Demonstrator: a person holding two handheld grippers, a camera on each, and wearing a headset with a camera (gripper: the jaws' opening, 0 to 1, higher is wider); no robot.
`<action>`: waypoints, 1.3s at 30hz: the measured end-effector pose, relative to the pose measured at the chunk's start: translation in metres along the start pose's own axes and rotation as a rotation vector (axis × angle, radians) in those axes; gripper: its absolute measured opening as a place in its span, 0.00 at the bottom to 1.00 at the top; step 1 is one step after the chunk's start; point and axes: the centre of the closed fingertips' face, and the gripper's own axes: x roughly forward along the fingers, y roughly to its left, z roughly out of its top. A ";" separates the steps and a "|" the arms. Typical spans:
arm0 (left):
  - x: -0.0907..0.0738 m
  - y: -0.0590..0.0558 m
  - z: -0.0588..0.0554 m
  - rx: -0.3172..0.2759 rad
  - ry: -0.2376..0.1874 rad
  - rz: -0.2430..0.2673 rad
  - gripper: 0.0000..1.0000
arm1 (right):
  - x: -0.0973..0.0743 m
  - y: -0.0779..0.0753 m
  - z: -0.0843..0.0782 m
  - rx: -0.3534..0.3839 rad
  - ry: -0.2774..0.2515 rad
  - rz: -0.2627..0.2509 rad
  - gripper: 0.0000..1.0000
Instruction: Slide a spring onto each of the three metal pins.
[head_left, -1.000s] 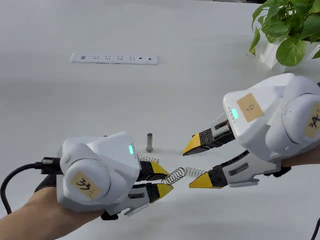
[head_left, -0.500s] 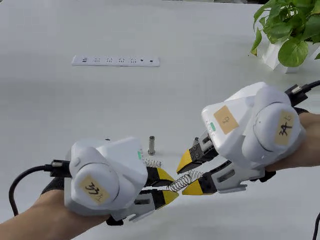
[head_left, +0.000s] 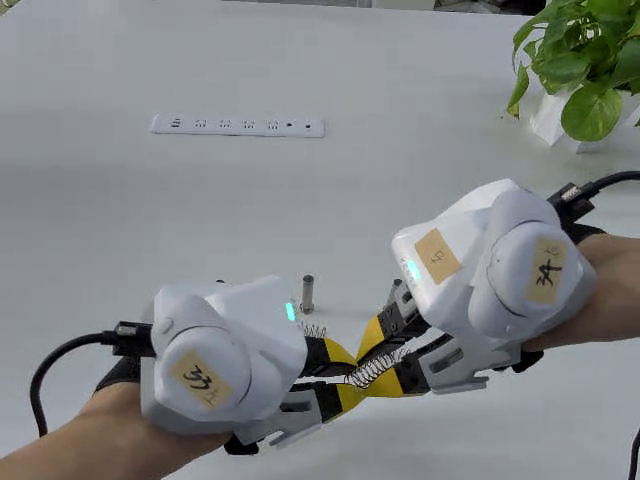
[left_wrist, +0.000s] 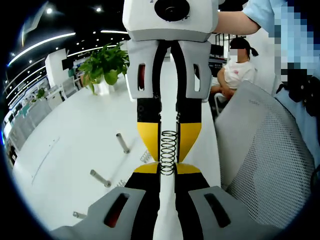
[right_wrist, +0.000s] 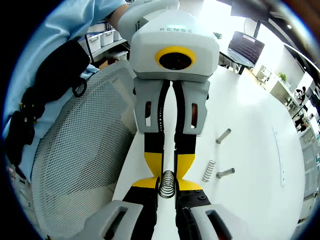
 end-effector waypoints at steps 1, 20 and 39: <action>0.000 0.000 0.000 0.002 0.001 0.000 0.06 | 0.000 0.000 0.000 0.000 0.001 -0.001 0.09; 0.001 -0.001 0.001 -0.008 -0.016 -0.003 0.06 | -0.002 0.000 0.000 -0.016 0.006 -0.007 0.08; -0.010 0.009 -0.003 -0.170 -0.106 0.079 0.13 | -0.001 -0.002 0.006 -0.002 0.000 0.008 0.07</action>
